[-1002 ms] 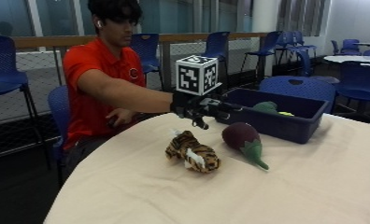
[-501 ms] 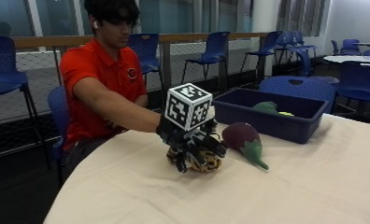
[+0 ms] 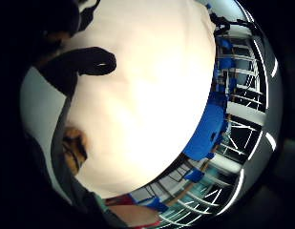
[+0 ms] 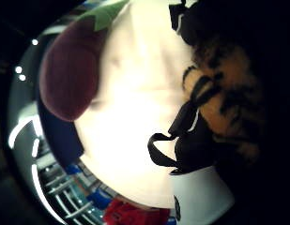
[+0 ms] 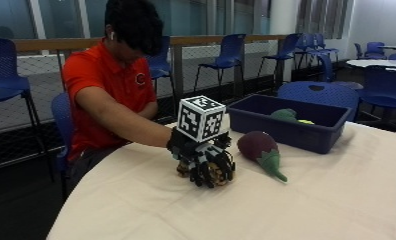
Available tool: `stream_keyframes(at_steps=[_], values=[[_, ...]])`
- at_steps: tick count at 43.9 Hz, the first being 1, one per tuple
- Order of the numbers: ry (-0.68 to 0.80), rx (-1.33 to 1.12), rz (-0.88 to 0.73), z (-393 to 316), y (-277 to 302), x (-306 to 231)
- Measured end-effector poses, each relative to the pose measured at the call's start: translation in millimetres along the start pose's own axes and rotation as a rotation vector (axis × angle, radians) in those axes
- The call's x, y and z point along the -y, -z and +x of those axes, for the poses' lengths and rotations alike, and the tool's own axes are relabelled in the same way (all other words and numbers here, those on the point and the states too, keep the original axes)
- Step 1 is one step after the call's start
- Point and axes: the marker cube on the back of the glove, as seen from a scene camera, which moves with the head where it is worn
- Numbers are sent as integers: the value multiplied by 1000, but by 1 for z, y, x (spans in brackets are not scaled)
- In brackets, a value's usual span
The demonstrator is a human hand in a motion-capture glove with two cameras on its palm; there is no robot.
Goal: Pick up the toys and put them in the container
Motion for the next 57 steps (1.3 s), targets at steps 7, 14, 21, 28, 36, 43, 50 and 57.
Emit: stream_keyframes(at_steps=[7, 14, 21, 28, 36, 43, 50, 57], values=[[-12, 12, 92, 2, -1, 2], [-29, 7, 199, 4, -1, 4], [-12, -16, 242, 4, 10, 4], [29, 4, 280, -4, 52, -8], [64, 52, 289, -20, 103, -24], [116, 45, 314, -47, 130, -32], [195, 58, 324, -88, 161, -39], [295, 52, 351, -144, 190, -45]])
